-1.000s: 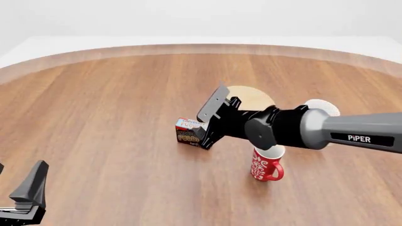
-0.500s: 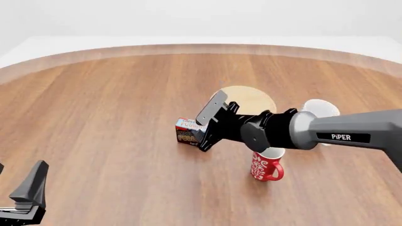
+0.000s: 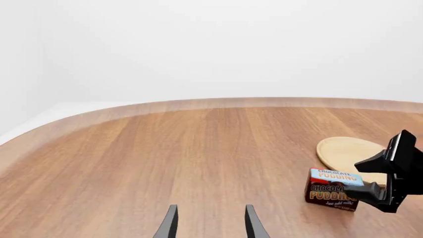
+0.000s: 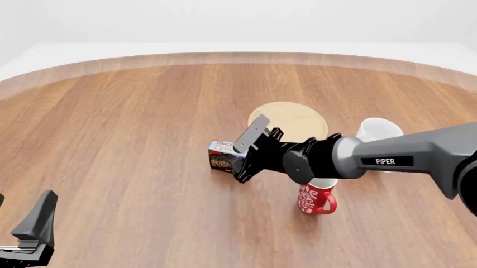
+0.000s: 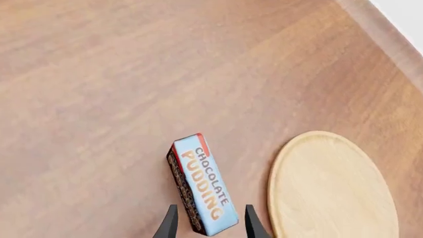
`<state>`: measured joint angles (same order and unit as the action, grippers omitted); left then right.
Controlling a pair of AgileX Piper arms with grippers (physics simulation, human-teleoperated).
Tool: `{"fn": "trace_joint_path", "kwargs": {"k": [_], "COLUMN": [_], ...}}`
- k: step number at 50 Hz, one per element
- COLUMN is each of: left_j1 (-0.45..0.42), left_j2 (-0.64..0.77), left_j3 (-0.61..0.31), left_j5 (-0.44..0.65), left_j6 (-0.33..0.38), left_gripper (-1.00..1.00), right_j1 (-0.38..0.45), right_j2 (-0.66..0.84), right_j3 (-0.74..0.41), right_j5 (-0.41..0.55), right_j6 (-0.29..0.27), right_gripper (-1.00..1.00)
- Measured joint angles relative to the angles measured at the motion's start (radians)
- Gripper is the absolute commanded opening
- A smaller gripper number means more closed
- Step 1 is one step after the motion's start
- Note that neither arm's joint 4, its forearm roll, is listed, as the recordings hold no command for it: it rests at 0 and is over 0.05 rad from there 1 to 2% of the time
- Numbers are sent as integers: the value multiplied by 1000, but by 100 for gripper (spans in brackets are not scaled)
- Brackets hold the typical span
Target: Put the chocolate pudding to the left of the plate.
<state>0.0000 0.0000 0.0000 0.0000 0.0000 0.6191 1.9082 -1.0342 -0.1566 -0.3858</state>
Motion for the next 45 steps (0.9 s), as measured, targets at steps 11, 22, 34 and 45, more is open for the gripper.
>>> {"fn": "trace_joint_path", "kwargs": {"k": [11,22,34,45], "left_j1": [0,0,0,0], "left_j2": [0,0,0,0], "left_j3": [0,0,0,0], "left_j5": [0,0,0,0], "left_j6": [0,0,0,0], "left_gripper": [100,100,100,100], "right_j1": [-3,-6,-15,-18], "right_j2": [11,24,43,55], "right_j3": [1,1,1,-2], "right_j5": [-9,-18,-27,-33], "right_j6": [4,6,5,8], "right_gripper": [100,100,100,100]}}
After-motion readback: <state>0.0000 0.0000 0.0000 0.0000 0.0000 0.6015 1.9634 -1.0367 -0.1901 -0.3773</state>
